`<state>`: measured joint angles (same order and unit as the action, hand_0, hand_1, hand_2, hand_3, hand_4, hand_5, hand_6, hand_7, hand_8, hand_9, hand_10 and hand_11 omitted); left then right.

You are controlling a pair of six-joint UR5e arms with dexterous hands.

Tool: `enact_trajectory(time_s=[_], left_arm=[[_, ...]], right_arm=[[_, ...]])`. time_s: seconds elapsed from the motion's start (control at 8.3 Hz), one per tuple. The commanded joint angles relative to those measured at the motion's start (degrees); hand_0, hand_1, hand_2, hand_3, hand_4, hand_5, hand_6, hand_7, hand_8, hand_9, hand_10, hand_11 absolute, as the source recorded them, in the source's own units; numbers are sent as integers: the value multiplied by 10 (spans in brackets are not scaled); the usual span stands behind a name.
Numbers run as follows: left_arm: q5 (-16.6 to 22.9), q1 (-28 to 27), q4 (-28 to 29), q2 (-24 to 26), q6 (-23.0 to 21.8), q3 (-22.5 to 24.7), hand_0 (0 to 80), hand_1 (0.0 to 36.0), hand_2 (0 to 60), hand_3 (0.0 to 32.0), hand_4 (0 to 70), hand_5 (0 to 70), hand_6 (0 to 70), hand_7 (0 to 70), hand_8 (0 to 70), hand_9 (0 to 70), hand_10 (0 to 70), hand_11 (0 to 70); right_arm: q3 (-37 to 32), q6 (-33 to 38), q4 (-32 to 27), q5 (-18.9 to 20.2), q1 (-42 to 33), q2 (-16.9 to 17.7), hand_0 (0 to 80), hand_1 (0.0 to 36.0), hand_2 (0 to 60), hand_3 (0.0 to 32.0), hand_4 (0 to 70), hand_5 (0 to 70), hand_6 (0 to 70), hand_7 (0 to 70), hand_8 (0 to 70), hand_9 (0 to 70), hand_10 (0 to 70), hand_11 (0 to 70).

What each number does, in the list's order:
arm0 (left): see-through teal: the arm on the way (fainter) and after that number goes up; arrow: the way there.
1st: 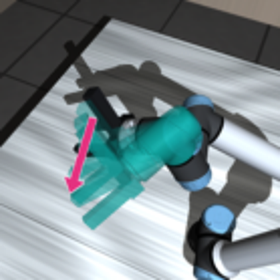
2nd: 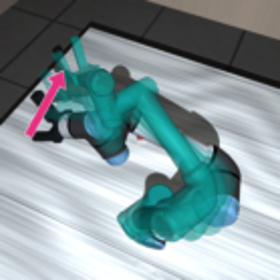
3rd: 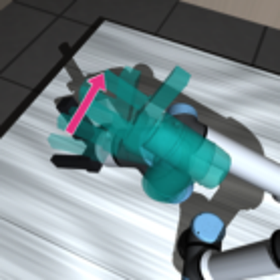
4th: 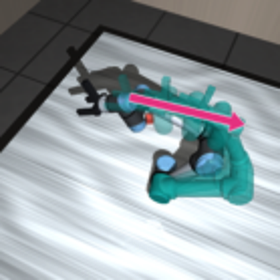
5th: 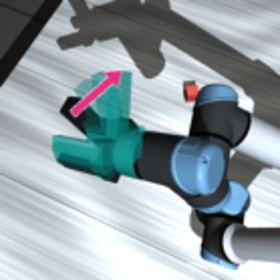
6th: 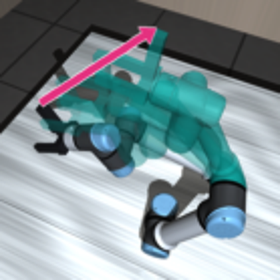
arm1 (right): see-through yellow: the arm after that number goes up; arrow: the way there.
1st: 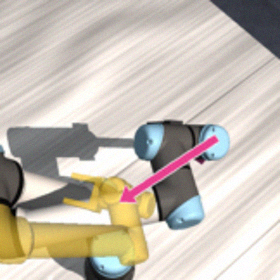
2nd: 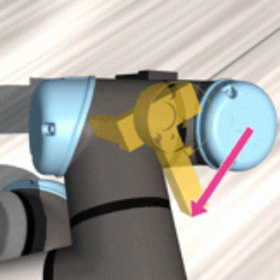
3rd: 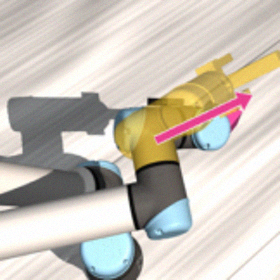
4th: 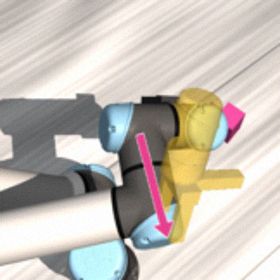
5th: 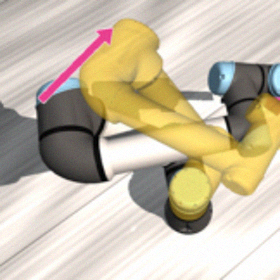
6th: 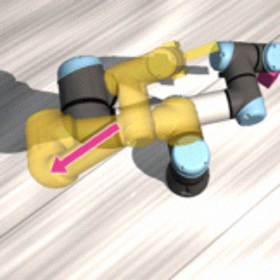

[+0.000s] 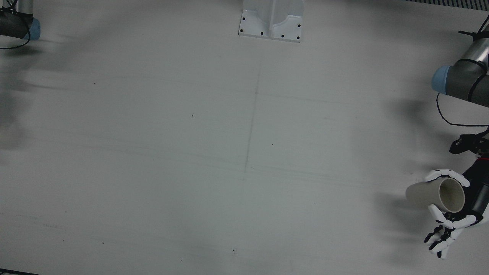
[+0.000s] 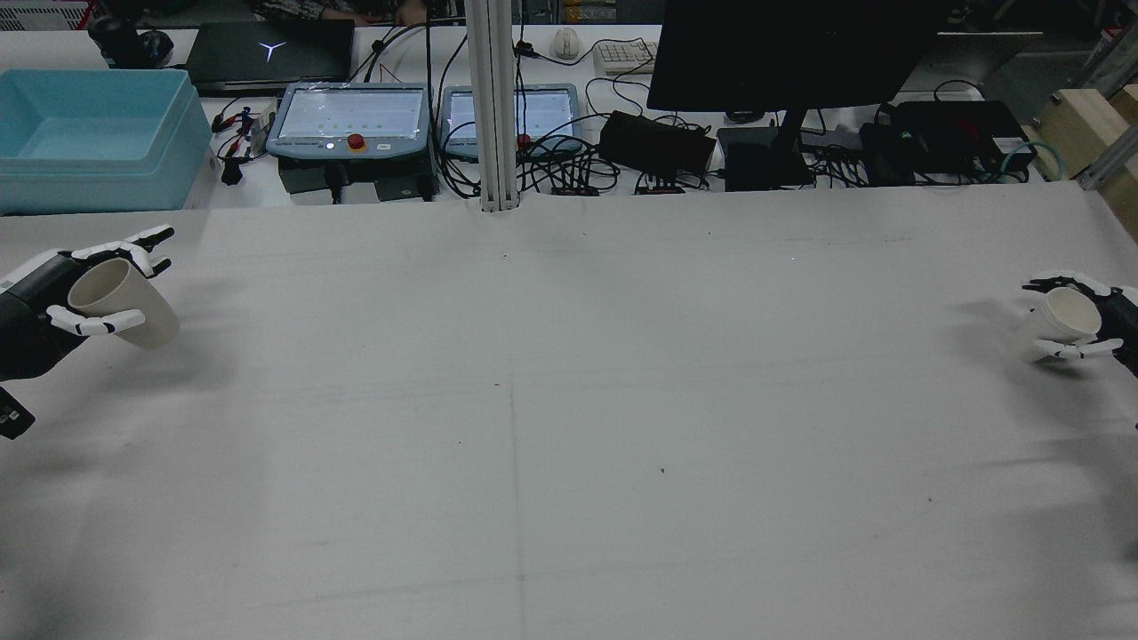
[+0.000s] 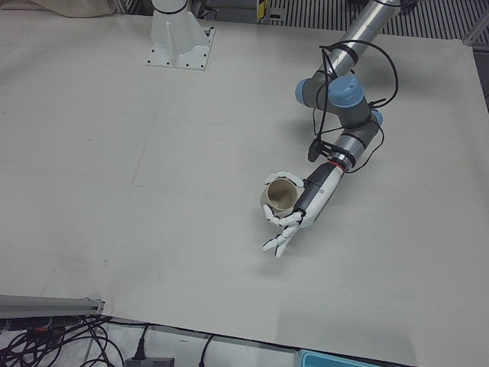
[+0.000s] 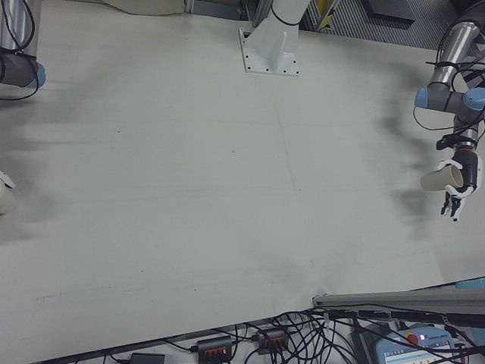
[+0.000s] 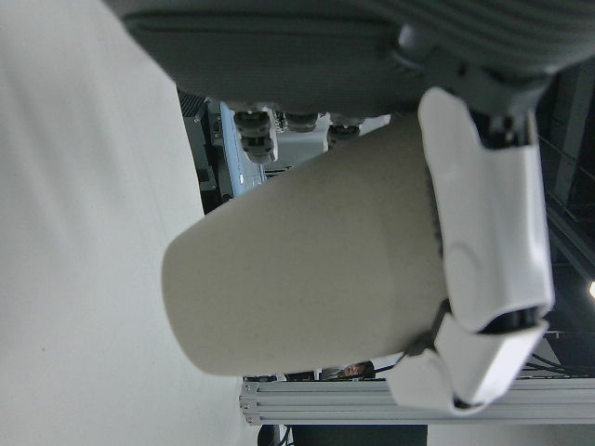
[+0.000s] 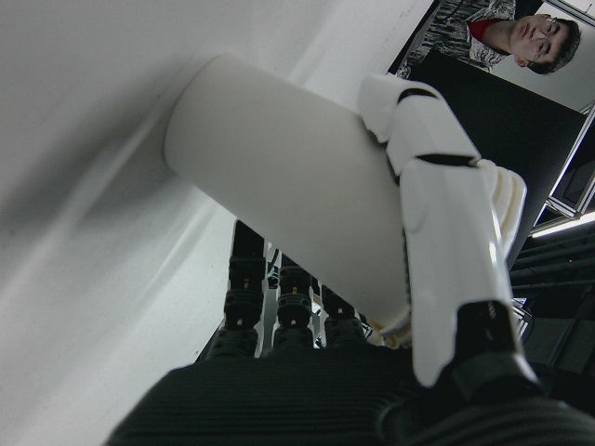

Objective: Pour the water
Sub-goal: 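Close the right hand fingers around the white cup, then lift both cups and move them toward each other mid-table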

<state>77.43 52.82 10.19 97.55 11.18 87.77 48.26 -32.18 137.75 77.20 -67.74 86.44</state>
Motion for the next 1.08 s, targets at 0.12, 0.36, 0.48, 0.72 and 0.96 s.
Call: enact_trajectory(time_s=[0.12,0.36,0.48,0.72,0.96], left_arm=[[0,0,-1,0,0,0,606,360,600,0,599,700,84,135,15,27,65,122],[0,-1,-1,2,0,0,604,360,600,0,601,700,86,137,14,27,66,123],[0,-1,-2,4,1,2,607,360,600,0,603,700,87,140,15,28,66,123],[2,-3,-13,20,5,4,613,360,600,0,605,700,88,142,16,27,65,122],[3,-3,-22,36,6,6,607,360,600,0,604,700,86,139,14,26,64,120]], right_arm=[[15,0,11,-1,0,2,747,328,290,0,270,700,561,671,535,688,559,700],[28,5,11,0,-5,7,732,314,346,0,333,700,633,700,614,700,625,700],[85,5,29,0,-13,33,712,260,475,0,480,700,700,700,700,700,700,700],[246,-6,177,3,-36,65,738,253,484,0,524,700,700,700,700,700,700,700],[333,-30,225,8,-56,66,696,244,448,0,460,700,700,700,700,700,700,700]])
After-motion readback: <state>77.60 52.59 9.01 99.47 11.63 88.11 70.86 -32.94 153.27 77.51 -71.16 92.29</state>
